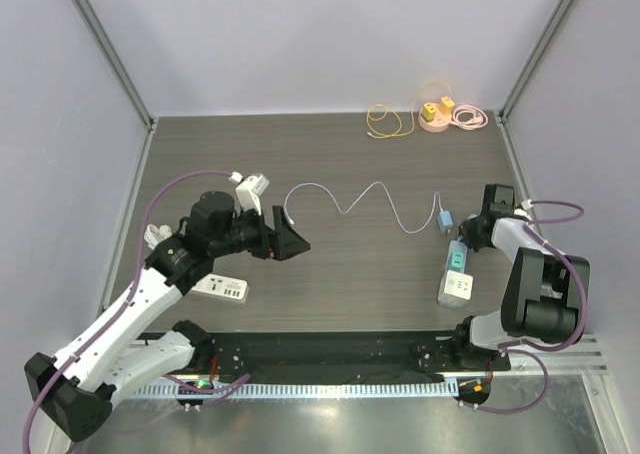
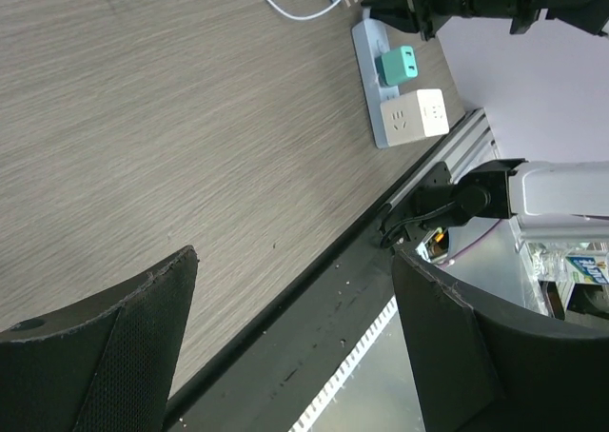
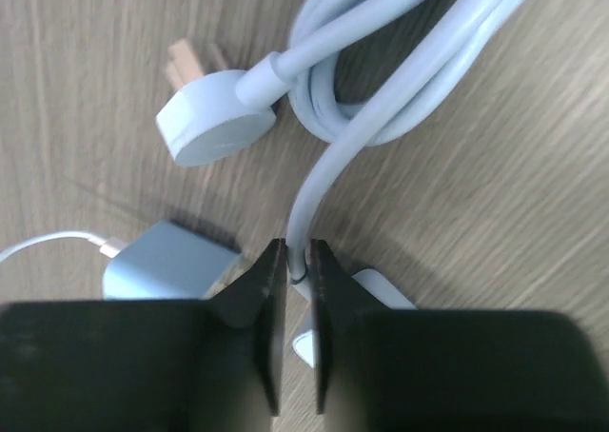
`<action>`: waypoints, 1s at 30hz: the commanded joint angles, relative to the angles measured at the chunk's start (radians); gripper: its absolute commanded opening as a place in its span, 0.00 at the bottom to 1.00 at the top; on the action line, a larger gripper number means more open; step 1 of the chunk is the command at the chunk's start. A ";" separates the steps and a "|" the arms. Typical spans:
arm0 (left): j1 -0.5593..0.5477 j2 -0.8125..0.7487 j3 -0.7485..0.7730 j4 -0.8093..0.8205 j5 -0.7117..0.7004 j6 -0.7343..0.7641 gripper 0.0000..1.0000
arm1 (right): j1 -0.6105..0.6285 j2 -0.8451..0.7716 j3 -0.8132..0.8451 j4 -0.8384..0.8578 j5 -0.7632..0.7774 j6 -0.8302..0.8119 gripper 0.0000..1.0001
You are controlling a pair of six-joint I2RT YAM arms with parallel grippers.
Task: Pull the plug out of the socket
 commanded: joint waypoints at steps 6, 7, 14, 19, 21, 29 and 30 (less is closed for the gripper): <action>-0.013 0.124 0.061 0.004 0.079 0.006 0.82 | 0.033 -0.068 -0.031 -0.027 -0.169 -0.022 0.83; -0.030 0.135 0.072 -0.007 0.074 0.006 0.81 | 0.033 -0.076 -0.029 -0.031 -0.150 -0.039 0.92; -0.113 0.187 0.127 -0.012 0.006 0.008 0.81 | 0.033 -0.182 0.056 -0.204 -0.019 -0.168 0.96; -0.163 0.222 0.124 0.013 -0.029 -0.003 0.81 | 0.035 -0.263 0.127 -0.416 0.123 -0.179 0.96; -0.168 0.231 0.111 0.049 -0.029 -0.015 0.81 | 0.035 -0.251 0.161 -0.470 0.112 -0.209 0.96; -0.177 0.268 0.074 0.139 0.028 -0.037 0.80 | 0.087 -0.394 0.008 -0.458 -0.026 -0.275 0.94; -0.177 0.273 0.074 0.142 0.035 -0.036 0.80 | 0.094 -0.407 -0.008 -0.452 -0.029 -0.274 0.93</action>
